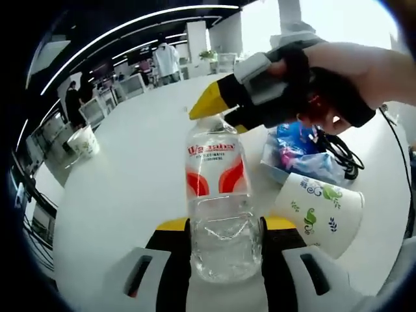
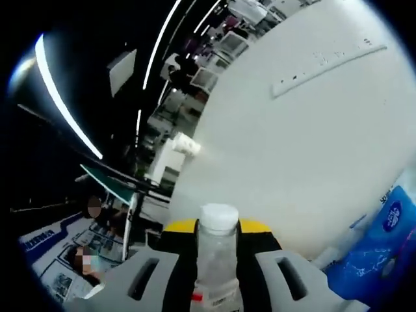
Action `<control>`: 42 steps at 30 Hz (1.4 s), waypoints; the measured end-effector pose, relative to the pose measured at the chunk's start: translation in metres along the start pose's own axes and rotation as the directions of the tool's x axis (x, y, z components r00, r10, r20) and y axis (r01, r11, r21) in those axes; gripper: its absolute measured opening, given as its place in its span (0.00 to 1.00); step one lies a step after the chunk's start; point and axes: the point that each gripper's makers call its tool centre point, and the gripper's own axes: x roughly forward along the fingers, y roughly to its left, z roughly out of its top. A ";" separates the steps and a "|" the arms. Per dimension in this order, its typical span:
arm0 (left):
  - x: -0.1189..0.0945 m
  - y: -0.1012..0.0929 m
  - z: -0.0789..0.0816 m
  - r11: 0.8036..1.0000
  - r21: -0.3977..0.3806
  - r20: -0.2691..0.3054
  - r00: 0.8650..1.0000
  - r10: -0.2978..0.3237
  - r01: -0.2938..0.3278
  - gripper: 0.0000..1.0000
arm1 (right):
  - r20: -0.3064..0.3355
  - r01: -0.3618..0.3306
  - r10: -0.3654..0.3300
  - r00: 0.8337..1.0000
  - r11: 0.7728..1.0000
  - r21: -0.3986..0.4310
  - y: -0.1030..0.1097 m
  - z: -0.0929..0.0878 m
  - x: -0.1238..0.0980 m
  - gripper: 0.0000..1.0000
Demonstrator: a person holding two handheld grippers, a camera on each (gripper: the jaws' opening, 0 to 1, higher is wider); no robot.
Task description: Arrange the tabletop items into an orderly group along one side of the table until the central work area is clear of visible clutter.
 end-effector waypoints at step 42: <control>0.008 0.070 0.052 0.979 -0.099 0.334 0.921 0.201 -0.177 0.37 | 0.318 0.233 0.062 0.946 0.549 -0.803 0.123 0.021 0.002 0.18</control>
